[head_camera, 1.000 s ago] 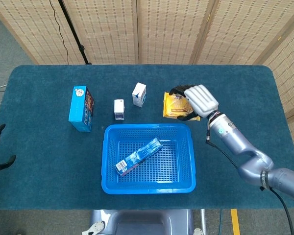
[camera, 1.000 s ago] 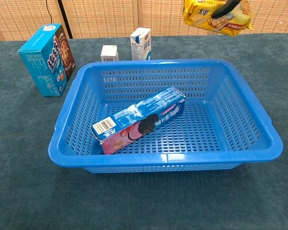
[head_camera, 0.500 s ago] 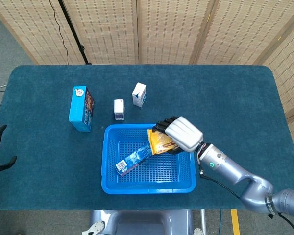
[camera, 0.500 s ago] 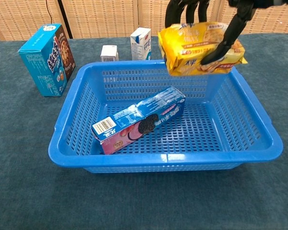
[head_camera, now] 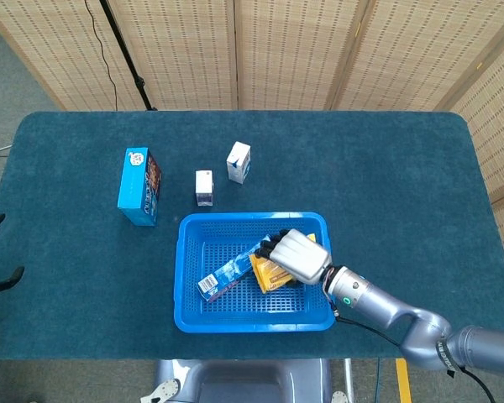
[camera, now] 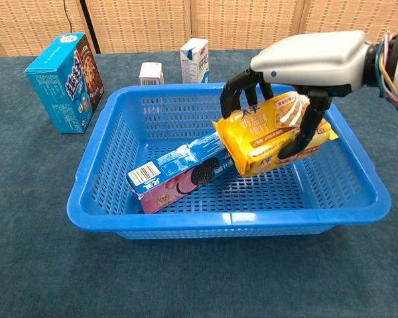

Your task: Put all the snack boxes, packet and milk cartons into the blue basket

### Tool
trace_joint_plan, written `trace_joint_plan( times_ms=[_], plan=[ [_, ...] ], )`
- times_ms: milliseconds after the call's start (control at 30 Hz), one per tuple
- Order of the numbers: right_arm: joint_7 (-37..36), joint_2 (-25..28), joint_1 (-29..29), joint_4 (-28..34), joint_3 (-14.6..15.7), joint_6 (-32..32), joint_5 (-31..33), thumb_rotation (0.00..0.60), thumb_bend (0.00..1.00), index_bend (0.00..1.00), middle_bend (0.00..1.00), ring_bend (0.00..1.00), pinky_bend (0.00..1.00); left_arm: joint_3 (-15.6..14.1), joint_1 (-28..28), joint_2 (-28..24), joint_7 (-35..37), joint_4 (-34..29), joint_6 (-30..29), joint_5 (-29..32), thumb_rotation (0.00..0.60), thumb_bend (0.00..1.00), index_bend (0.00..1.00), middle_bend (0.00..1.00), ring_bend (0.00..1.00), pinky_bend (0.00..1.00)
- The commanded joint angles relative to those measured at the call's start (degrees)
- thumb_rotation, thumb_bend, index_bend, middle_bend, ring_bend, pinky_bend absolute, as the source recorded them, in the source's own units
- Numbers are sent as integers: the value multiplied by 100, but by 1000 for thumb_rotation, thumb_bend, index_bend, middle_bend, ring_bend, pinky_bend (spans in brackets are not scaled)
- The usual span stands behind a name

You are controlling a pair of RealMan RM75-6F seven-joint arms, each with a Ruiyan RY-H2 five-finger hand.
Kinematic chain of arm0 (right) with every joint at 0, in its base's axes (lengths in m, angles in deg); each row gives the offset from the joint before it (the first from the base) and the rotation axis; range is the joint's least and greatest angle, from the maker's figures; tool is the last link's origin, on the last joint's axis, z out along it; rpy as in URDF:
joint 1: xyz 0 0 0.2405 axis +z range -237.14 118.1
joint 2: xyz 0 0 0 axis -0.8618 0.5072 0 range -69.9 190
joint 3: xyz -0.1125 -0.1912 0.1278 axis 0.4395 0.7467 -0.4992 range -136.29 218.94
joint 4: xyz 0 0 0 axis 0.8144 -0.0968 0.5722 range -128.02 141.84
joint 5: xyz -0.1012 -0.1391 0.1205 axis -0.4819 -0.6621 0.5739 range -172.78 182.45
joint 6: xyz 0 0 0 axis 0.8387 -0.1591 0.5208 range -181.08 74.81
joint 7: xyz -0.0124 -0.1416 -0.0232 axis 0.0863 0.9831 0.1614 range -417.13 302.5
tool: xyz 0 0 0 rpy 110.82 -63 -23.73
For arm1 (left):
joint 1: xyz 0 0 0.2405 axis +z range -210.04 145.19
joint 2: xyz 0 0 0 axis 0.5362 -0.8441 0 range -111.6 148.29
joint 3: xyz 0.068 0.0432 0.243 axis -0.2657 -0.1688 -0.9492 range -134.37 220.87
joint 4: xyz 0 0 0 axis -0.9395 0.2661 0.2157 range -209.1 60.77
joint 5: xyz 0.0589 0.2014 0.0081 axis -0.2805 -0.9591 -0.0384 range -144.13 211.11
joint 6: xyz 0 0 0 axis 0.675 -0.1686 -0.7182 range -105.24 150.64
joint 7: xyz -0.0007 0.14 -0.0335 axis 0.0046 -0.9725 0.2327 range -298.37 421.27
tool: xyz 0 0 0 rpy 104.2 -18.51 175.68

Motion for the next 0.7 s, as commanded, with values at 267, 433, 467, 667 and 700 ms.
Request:
trace_joint_plan(
  times_ms=[267, 433, 467, 667, 700],
  plan=[
    [-435, 64, 228, 193, 470, 284, -649, 600, 528, 407, 490, 477, 523, -39, -22, -41, 32, -34, 86, -39, 600, 238, 0, 0, 0, 0],
    [-349, -88, 64, 62, 344, -30, -463, 600, 0, 88, 256, 280, 500, -38, -9, -40, 65, -17, 60, -53, 600, 238, 0, 0, 0, 0],
    [-326, -116, -4, 112, 283, -164, -389, 600, 0, 65, 210, 228, 461, -43, -13, -38, 67, -15, 71, -60, 600, 238, 0, 0, 0, 0],
    [-523, 17, -153, 375, 220, -488, -351, 600, 0, 22, 2, 1, 157, -73, -37, -9, 18, 35, 101, -109, 600, 238, 0, 0, 0, 0],
    [-581, 84, -152, 424, 242, -465, -358, 600, 0, 16, 0, 0, 143, -80, -39, -1, 4, 39, 107, -111, 600, 238, 0, 0, 0, 0]
  ],
)
